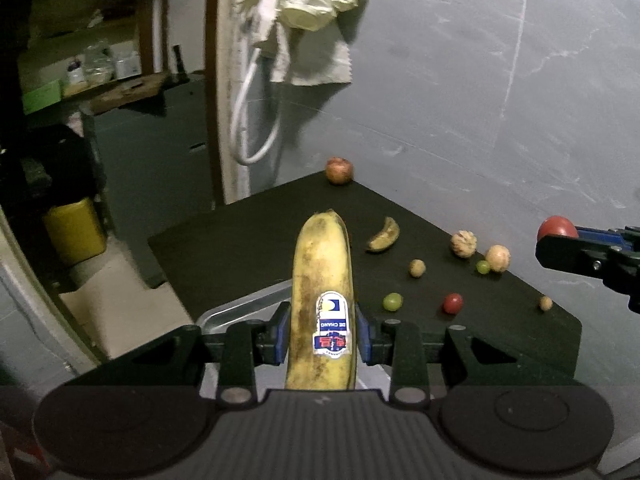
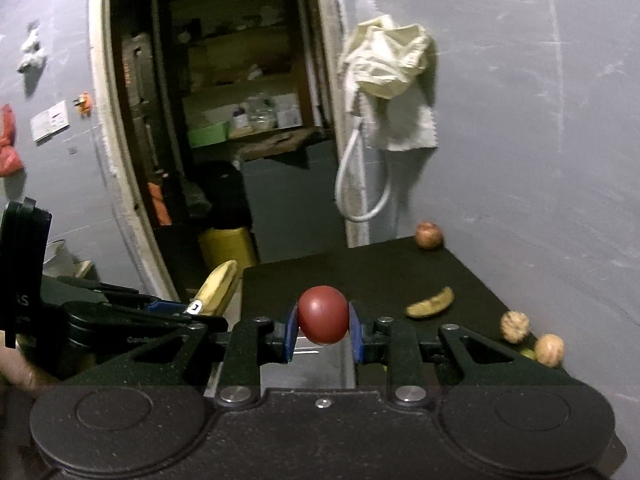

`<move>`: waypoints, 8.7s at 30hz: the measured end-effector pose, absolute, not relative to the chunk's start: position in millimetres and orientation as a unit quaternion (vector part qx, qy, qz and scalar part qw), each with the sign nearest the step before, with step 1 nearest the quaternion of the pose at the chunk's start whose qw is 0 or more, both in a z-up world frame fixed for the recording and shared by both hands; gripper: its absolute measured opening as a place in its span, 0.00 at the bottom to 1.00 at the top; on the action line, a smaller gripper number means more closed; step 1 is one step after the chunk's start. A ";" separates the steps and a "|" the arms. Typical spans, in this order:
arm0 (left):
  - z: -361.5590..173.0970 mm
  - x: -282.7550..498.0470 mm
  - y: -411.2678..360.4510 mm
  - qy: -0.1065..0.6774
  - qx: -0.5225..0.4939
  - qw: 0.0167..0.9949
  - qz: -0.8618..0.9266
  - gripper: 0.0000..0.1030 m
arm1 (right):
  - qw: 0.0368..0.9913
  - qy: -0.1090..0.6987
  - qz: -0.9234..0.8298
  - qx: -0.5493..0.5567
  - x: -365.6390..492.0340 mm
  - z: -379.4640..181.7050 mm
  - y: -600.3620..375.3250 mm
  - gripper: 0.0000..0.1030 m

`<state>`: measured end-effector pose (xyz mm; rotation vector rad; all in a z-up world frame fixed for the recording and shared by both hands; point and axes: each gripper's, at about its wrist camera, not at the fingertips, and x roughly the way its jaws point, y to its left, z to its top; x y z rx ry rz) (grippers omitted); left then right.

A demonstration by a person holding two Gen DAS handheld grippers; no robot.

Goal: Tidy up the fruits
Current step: 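Lift the banana with the left gripper while the right gripper lifts the tomato, then lower the banana and tomato into the silver tray and open both grippers, then move both grippers back over the table toward the remaining fruit, then grasp the second red tomato with the left gripper while the right grasps a brown fruit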

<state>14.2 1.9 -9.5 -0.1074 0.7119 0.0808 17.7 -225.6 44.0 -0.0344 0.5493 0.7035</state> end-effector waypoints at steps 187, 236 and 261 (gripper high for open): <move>-36.7 30.3 -60.3 0.352 -0.040 0.935 -0.024 0.99 | 0.891 0.428 0.139 0.057 19.2 -46.1 -322.7 0.99; -177.2 213.9 -182.7 0.412 0.017 0.906 -0.098 0.86 | 0.902 0.431 0.026 0.019 168.2 -151.9 -398.2 0.75; -185.2 221.7 -185.6 0.423 0.024 0.903 -0.072 0.31 | 0.893 0.448 0.040 -0.006 187.7 -172.7 -401.7 0.56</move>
